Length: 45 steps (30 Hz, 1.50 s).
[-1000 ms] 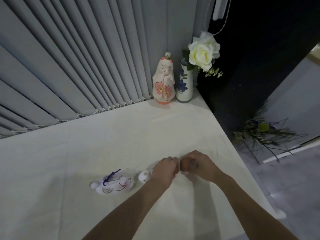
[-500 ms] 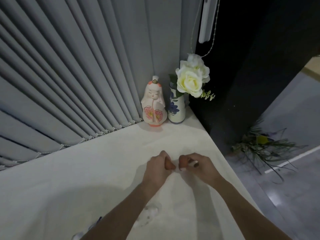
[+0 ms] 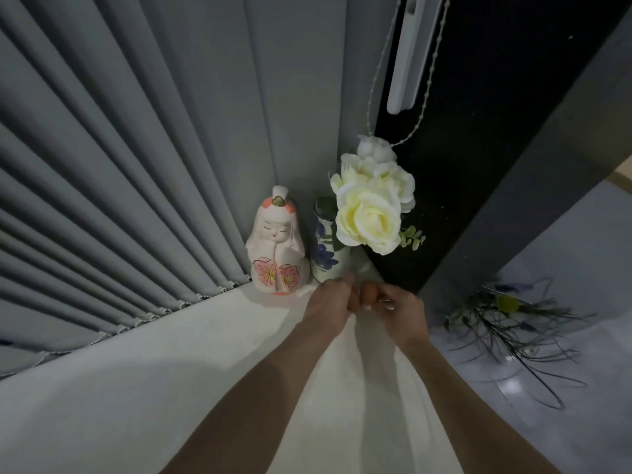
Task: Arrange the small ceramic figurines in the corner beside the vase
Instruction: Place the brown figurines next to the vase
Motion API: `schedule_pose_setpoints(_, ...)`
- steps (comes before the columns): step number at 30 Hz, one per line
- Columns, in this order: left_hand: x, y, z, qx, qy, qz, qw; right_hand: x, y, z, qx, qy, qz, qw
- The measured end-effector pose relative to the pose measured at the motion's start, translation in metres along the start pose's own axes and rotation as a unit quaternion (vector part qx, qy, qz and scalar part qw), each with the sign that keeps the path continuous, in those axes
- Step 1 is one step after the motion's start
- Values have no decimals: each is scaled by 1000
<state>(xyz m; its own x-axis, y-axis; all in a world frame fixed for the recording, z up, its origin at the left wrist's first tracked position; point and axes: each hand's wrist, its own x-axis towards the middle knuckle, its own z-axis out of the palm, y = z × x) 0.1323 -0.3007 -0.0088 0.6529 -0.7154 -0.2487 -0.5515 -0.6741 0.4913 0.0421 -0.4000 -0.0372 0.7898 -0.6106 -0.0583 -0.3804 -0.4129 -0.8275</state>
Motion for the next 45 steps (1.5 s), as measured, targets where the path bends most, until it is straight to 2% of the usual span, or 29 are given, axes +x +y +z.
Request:
schedule_pose_setpoints(4, 8, -9, 11, -57, 13, -15, 998, 2, 9, 3, 27, 17, 34, 999)
schedule_pose_setpoints(7, 10, -15, 17, -96, 32, -18, 995, 2, 14, 4, 1, 18, 11, 1000)
schedule_pose_setpoints(21, 5, -27, 15, -87, 44, -1, 995, 2, 25, 5, 8, -7, 38, 999)
schedule_pose_setpoints(28, -33, -46, 11, -105, 73, -34, 991, -29, 22, 1, 27, 11, 25, 999)
schedule_pose_setpoints(35, -94, -67, -3, -140, 108, -47, 983, -69, 13, -1, 15, 5, 47, 999)
schedule_pose_setpoints(41, -186, -85, -18, -184, 143, -40, 972, -115, -3, 9, 3, -42, -5, 999)
schedule_pose_setpoints(45, -258, -110, -28, -208, 155, -89, 962, -151, -19, 22, 91, -183, 11, 979)
